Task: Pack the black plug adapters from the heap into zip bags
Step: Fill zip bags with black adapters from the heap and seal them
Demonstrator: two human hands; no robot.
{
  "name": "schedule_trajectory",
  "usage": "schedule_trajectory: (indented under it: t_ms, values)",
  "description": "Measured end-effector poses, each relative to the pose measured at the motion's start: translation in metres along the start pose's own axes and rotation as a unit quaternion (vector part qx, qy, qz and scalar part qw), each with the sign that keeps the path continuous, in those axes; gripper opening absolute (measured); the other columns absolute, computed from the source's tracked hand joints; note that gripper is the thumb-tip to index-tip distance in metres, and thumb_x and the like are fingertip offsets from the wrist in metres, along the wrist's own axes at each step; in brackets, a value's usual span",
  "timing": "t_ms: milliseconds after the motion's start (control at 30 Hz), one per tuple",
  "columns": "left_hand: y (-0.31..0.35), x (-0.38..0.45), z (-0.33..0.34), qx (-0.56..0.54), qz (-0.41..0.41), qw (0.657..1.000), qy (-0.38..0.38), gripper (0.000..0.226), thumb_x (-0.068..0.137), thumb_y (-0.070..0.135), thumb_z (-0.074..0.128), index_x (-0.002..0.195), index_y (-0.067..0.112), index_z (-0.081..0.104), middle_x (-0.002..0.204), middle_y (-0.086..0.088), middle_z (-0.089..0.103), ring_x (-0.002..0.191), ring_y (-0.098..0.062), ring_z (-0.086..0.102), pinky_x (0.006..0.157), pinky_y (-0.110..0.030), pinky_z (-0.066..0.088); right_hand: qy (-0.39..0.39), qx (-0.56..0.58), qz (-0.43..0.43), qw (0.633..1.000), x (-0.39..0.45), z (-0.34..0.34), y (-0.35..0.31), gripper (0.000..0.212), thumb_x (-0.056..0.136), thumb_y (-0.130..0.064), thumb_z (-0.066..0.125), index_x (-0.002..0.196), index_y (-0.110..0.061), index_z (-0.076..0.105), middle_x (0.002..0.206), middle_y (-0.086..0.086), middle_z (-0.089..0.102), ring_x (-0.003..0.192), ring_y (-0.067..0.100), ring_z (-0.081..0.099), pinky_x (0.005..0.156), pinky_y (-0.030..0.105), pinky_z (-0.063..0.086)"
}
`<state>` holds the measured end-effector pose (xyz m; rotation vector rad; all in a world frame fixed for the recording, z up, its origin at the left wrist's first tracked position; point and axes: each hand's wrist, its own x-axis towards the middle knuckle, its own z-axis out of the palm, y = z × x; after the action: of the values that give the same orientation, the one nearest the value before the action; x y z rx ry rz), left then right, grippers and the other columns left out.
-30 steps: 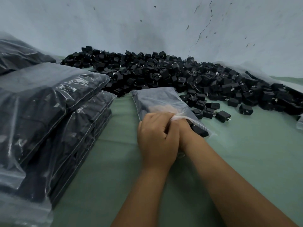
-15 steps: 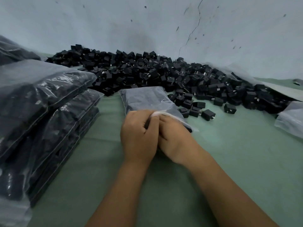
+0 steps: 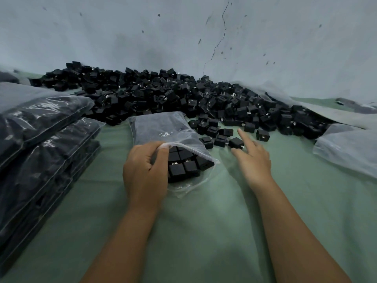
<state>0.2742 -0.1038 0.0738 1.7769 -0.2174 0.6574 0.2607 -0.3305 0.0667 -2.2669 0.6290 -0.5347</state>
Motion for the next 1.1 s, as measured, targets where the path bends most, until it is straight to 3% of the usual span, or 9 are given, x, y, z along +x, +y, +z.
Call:
schedule_trajectory:
  t_ms: [167,367,500,633,733,833,900,1000,1100]
  values:
    - [-0.002,0.000,0.000,-0.012,-0.010,1.000,-0.005,0.016,0.086,0.036,0.054,0.080,0.038,0.069,0.077,0.018,0.060,0.081,0.000,0.055,0.070,-0.005,0.036,-0.043,-0.141,-0.020,0.989,0.005,0.007,0.002,0.050,0.093,-0.050,0.035,0.142,-0.045,0.030,0.150,-0.004,0.033,0.138,0.017,0.022,0.109,0.037,0.015]
    - [-0.001,0.000,0.000,-0.020,-0.024,0.999,-0.009,0.016,0.084,0.039,0.053,0.078,0.039,0.067,0.078,0.016,0.062,0.080,-0.004,0.054,0.071,-0.008,0.038,0.025,0.036,-0.101,0.994,-0.003,0.003,-0.005,0.027,0.089,-0.027,0.057,0.113,-0.022,0.069,0.120,-0.015,0.055,0.118,0.009,0.048,0.102,0.025,0.034]
    - [0.000,-0.001,0.000,-0.022,-0.026,0.999,-0.012,0.017,0.084,0.039,0.052,0.074,0.046,0.064,0.080,0.015,0.064,0.082,-0.002,0.057,0.071,-0.010,0.039,0.045,0.039,-0.173,0.983,-0.010,0.007,-0.010,0.017,0.086,-0.018,0.063,0.096,-0.023,0.075,0.105,-0.019,0.053,0.111,0.006,0.048,0.088,0.002,0.028]
    - [-0.002,0.000,0.000,-0.024,-0.029,0.999,-0.011,0.017,0.084,0.040,0.052,0.073,0.046,0.065,0.078,0.019,0.064,0.085,-0.001,0.057,0.070,-0.009,0.038,-0.009,0.017,-0.139,0.990,-0.008,0.010,-0.007,0.021,0.088,-0.030,0.059,0.102,-0.040,0.071,0.129,-0.008,0.047,0.123,0.011,0.040,0.104,0.027,0.033]
    - [-0.003,0.000,0.001,-0.022,-0.029,0.999,-0.010,0.018,0.084,0.041,0.052,0.071,0.047,0.064,0.077,0.018,0.064,0.083,-0.001,0.057,0.069,-0.010,0.039,-0.028,-0.046,-0.152,0.987,-0.007,0.015,-0.002,0.025,0.091,-0.032,0.053,0.110,-0.037,0.068,0.118,-0.009,0.053,0.111,0.012,0.050,0.095,0.030,0.042]
    - [-0.004,0.000,0.002,-0.024,-0.029,0.999,-0.011,0.019,0.083,0.041,0.052,0.071,0.047,0.065,0.077,0.018,0.065,0.082,-0.002,0.058,0.069,-0.013,0.040,0.010,0.018,-0.144,0.989,-0.008,0.015,-0.004,0.019,0.091,-0.024,0.056,0.098,-0.034,0.071,0.108,-0.014,0.044,0.097,-0.001,0.050,0.076,0.006,0.037]
    - [-0.004,0.000,0.002,-0.020,-0.032,0.999,-0.011,0.019,0.084,0.040,0.052,0.070,0.046,0.065,0.074,0.014,0.065,0.080,-0.004,0.058,0.069,-0.015,0.041,0.031,0.067,-0.127,0.989,-0.011,0.012,-0.007,0.020,0.090,-0.021,0.057,0.088,-0.037,0.070,0.102,-0.020,0.043,0.094,-0.002,0.051,0.068,0.000,0.037]
    - [-0.005,0.001,0.002,-0.028,-0.046,0.998,-0.017,0.020,0.084,0.039,0.053,0.070,0.039,0.067,0.072,0.012,0.066,0.080,-0.007,0.059,0.070,-0.025,0.046,0.121,0.169,-0.130,0.969,-0.021,0.008,-0.020,0.024,0.086,-0.015,0.061,0.082,-0.038,0.067,0.106,-0.020,0.044,0.096,-0.002,0.052,0.074,0.005,0.041]
    - [-0.005,0.002,0.002,-0.027,-0.053,0.998,-0.035,0.023,0.084,0.040,0.052,0.072,0.032,0.069,0.069,0.010,0.065,0.079,-0.015,0.060,0.070,-0.036,0.050,0.252,0.179,-0.238,0.921,-0.041,0.011,-0.039,0.012,0.079,-0.007,0.066,0.087,-0.017,0.066,0.117,-0.001,0.037,0.104,-0.010,0.040,0.090,0.005,0.032]
